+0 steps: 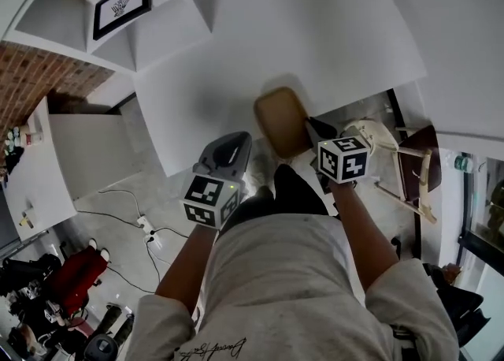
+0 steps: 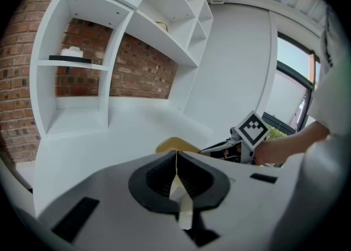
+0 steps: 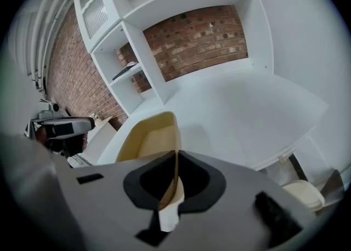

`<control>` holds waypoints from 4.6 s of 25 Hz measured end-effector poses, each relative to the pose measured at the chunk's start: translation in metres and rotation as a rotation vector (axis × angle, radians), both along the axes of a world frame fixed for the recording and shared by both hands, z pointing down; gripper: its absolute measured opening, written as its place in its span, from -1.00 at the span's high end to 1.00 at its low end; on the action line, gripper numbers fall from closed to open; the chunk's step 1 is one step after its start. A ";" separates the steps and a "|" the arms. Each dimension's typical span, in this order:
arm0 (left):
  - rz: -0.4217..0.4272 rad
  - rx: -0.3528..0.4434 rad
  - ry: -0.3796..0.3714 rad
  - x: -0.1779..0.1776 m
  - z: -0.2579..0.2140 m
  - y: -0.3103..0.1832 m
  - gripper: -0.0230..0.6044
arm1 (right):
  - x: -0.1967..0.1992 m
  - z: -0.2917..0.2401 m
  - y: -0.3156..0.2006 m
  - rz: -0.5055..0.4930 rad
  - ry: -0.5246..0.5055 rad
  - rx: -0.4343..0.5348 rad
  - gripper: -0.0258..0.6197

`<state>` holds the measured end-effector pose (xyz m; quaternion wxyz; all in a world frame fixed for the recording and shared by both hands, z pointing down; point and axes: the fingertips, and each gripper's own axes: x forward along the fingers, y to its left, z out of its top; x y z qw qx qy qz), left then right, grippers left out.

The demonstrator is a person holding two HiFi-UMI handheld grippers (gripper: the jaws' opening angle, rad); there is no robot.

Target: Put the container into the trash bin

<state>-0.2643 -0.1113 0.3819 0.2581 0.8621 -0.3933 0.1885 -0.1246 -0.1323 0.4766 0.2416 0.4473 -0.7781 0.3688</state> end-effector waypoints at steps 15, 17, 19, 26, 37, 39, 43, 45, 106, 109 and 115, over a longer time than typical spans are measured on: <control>0.254 0.024 0.048 0.065 -0.009 0.033 0.87 | 0.055 -0.015 0.074 0.208 0.017 0.013 0.81; 0.286 0.027 0.052 0.075 -0.009 0.036 0.87 | 0.064 -0.016 0.083 0.247 0.015 0.015 0.81; 0.317 0.032 0.052 0.084 -0.010 0.039 0.87 | 0.071 -0.017 0.091 0.282 0.007 0.015 0.81; 0.427 0.039 0.053 0.120 -0.013 0.047 0.87 | 0.104 -0.016 0.121 0.411 -0.016 0.007 0.81; 0.548 0.017 0.045 0.193 -0.010 0.074 0.87 | 0.182 -0.015 0.170 0.567 -0.033 0.000 0.81; 0.560 0.012 0.043 0.208 -0.009 0.081 0.87 | 0.197 -0.013 0.177 0.581 -0.034 -0.002 0.81; 0.562 0.008 0.039 0.236 -0.009 0.090 0.87 | 0.226 -0.012 0.189 0.586 -0.039 -0.007 0.81; 0.558 0.006 0.039 0.251 -0.010 0.095 0.87 | 0.240 -0.012 0.193 0.583 -0.040 -0.009 0.81; 0.720 -0.054 -0.045 0.405 0.040 0.081 0.87 | 0.377 0.063 0.216 0.741 -0.073 -0.114 0.81; 0.738 -0.070 -0.048 0.407 0.051 0.079 0.87 | 0.377 0.073 0.215 0.758 -0.076 -0.126 0.81; 0.765 -0.099 -0.057 0.408 0.071 0.076 0.87 | 0.379 0.093 0.216 0.781 -0.072 -0.152 0.81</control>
